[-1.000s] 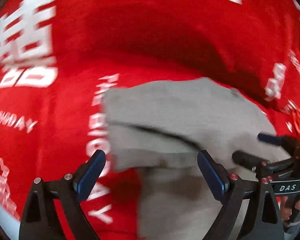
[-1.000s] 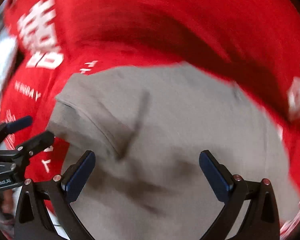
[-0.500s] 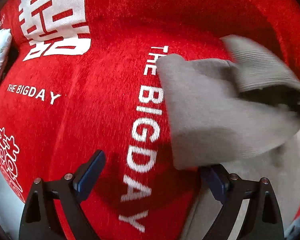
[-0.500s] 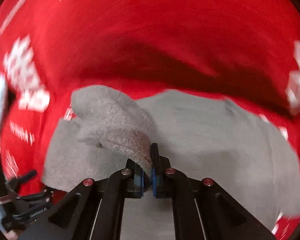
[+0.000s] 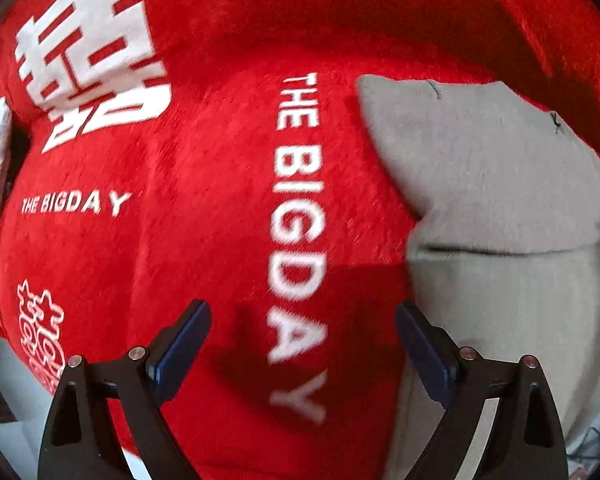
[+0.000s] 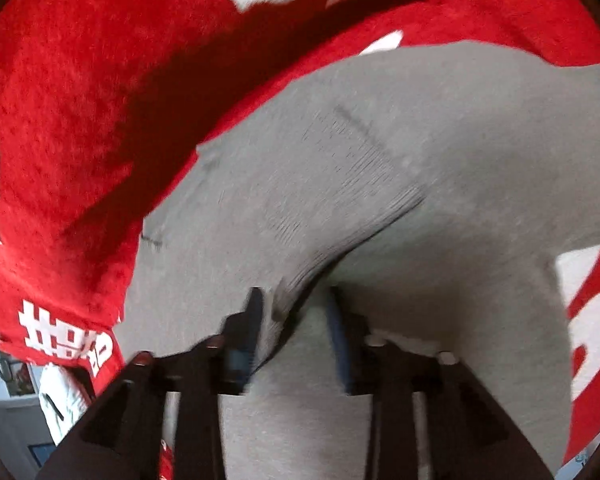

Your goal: Fold small clothes

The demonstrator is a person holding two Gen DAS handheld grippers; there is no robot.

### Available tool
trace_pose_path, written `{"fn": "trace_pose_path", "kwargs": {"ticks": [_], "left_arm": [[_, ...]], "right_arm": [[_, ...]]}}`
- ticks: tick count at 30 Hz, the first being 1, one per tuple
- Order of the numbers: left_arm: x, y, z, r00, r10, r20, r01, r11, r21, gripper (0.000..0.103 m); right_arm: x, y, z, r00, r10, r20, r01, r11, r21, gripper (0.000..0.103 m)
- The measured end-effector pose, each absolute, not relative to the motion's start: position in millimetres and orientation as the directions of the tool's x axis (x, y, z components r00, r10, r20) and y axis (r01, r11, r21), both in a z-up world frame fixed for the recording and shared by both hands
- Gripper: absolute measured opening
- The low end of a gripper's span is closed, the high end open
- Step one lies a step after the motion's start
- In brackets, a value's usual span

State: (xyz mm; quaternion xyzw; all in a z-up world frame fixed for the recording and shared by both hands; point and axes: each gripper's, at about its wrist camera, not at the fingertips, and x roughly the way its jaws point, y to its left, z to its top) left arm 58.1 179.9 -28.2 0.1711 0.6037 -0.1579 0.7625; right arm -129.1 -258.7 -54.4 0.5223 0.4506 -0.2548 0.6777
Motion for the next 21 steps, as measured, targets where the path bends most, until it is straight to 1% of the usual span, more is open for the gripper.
{"fn": "trace_pose_path", "kwargs": {"ticks": [3, 4, 7, 10, 13, 17, 18, 20, 21], "left_arm": [[68.5, 192.0, -17.9, 0.196, -0.065, -0.978, 0.415, 0.909, 0.023, 0.093], [76.3, 192.0, -15.7, 0.187, -0.083, -0.979, 0.401, 0.916, -0.001, 0.093], [104.6, 182.8, -14.8, 0.165, -0.141, -0.976, 0.374, 0.925, -0.071, 0.093], [134.6, 164.0, -20.5, 0.148, -0.193, -0.970, 0.366, 0.922, -0.128, 0.093], [162.7, 139.4, -34.9, 0.100, -0.219, -0.971, 0.377, 0.911, -0.166, 0.093], [184.1, 114.4, -53.4, 0.043, -0.222, -0.974, 0.380, 0.905, -0.190, 0.093], [187.4, 108.3, -58.6, 0.026, -0.221, -0.975, 0.388, 0.901, -0.193, 0.093], [189.7, 102.6, -64.3, 0.012, -0.216, -0.976, 0.396, 0.898, -0.193, 0.093], [190.4, 100.9, -66.7, 0.008, -0.216, -0.976, 0.395, 0.898, -0.195, 0.082]], "right_arm": [[-139.3, -271.3, -49.9, 0.432, 0.083, -0.898, 0.853, 0.286, 0.437, 0.042], [-142.6, -270.7, -50.3, 0.457, 0.110, -0.883, 0.845, 0.256, 0.469, 0.042], [-132.6, -239.1, -50.8, 0.507, 0.237, -0.829, 0.788, 0.262, 0.557, 0.042], [-107.2, -179.0, -55.0, 0.544, 0.409, -0.732, 0.696, 0.267, 0.666, 0.042], [-72.4, -112.8, -70.6, 0.563, 0.550, -0.616, 0.629, 0.199, 0.752, 0.042], [-30.0, -65.5, -99.2, 0.598, 0.593, -0.539, 0.610, 0.099, 0.786, 0.042], [-12.1, -54.1, -116.1, 0.607, 0.591, -0.531, 0.613, 0.077, 0.786, 0.042], [-3.1, -46.8, -126.6, 0.621, 0.578, -0.530, 0.628, 0.039, 0.778, 0.042], [-1.4, -46.4, -131.0, 0.635, 0.564, -0.528, 0.634, 0.011, 0.773, 0.042]]}}
